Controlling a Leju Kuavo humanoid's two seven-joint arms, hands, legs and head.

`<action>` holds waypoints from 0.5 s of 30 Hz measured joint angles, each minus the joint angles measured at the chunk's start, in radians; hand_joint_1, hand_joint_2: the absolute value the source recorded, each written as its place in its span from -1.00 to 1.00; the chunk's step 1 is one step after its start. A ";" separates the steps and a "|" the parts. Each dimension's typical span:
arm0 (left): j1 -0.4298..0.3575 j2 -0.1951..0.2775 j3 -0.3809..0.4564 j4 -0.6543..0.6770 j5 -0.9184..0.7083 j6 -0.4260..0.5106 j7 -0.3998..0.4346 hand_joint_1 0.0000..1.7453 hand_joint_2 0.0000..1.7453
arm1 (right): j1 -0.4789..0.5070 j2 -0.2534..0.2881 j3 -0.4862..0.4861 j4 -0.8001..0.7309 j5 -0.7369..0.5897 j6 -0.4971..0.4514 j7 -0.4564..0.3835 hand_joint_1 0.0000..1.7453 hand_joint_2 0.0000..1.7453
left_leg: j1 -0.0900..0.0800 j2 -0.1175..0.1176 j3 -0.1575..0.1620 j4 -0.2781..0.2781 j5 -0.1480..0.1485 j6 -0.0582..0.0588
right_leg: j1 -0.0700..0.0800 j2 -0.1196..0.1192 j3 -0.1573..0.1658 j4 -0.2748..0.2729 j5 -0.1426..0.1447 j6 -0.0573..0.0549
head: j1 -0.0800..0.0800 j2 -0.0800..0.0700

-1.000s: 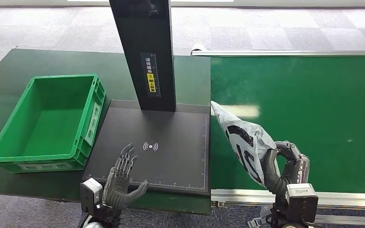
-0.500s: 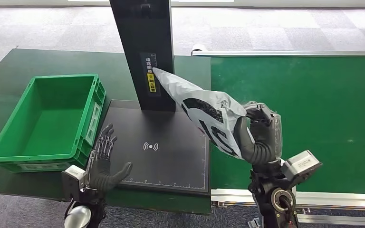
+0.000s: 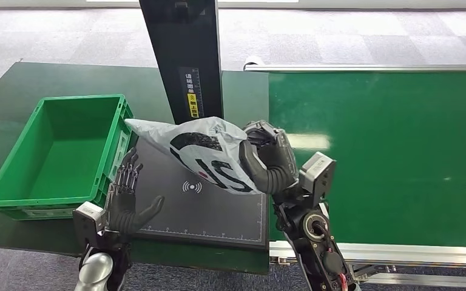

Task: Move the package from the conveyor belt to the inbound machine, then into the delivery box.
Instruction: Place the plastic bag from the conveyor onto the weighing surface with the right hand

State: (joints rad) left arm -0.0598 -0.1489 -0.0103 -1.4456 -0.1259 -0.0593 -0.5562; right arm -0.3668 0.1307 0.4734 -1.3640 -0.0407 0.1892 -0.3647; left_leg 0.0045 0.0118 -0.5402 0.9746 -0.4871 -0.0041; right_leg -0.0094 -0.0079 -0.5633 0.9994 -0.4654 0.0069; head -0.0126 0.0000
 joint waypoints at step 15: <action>-0.007 0.014 0.000 0.019 0.001 0.008 0.003 -1.00 1.00 | -0.030 0.023 0.050 0.231 0.004 -0.031 0.032 -1.00 1.00 | 0.000 0.000 -0.001 0.000 0.000 0.000 | 0.000 0.000 -0.001 0.000 0.000 0.000 | 0.000 0.000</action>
State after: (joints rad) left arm -0.0671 -0.1348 -0.0103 -1.4271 -0.1247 -0.0508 -0.5531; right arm -0.3968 0.1538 0.5238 -1.1329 -0.0366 0.1581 -0.3323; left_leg 0.0045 0.0118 -0.5412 0.9746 -0.4873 -0.0041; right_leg -0.0094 -0.0079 -0.5643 0.9991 -0.4654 0.0069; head -0.0126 0.0000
